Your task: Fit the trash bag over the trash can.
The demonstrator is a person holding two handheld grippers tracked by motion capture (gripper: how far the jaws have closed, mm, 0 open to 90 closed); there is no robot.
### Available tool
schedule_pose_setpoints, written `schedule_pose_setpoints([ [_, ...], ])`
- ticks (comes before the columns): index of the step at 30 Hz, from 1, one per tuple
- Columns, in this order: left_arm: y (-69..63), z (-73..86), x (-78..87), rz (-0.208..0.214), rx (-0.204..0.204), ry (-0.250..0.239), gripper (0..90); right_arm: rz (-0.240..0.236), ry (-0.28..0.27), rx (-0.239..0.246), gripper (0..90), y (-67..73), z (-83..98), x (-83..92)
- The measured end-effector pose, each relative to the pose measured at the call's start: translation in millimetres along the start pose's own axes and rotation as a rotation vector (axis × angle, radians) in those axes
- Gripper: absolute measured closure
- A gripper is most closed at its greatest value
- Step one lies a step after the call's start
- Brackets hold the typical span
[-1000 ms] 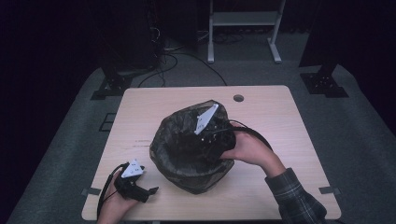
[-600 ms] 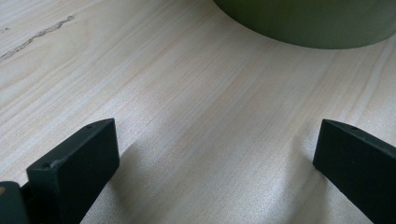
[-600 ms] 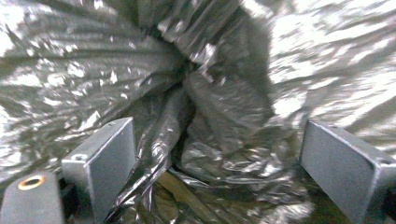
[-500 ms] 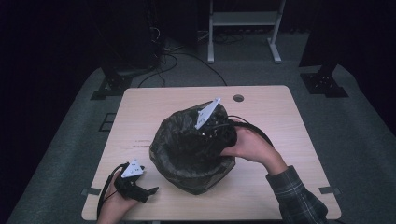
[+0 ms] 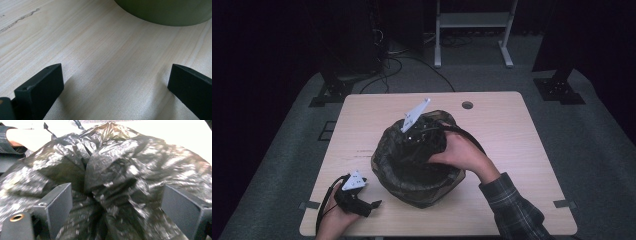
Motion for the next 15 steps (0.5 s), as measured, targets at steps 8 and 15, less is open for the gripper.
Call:
schedule_pose_setpoints([
  [8,0.0,0.0,0.0,0.0,0.0,0.0,0.0,-0.007,0.087,0.004,9.3,-3.7,-12.9,-31.5],
  [15,0.0,0.0,0.0,0.0,0.0,0.0,0.0,-0.01,0.175,0.007,9.3,-1.8,-20.0,-55.6],
])
Point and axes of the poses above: each handheld gripper's, and its own axes: x roughly backward along the jaws, z roughly out of its underside, y roughly to its left, the point moved 5 cm from there along -x, roughly forward along the jaws, and after that the axes turned 14 degrees about y, right-handed, at the moved point
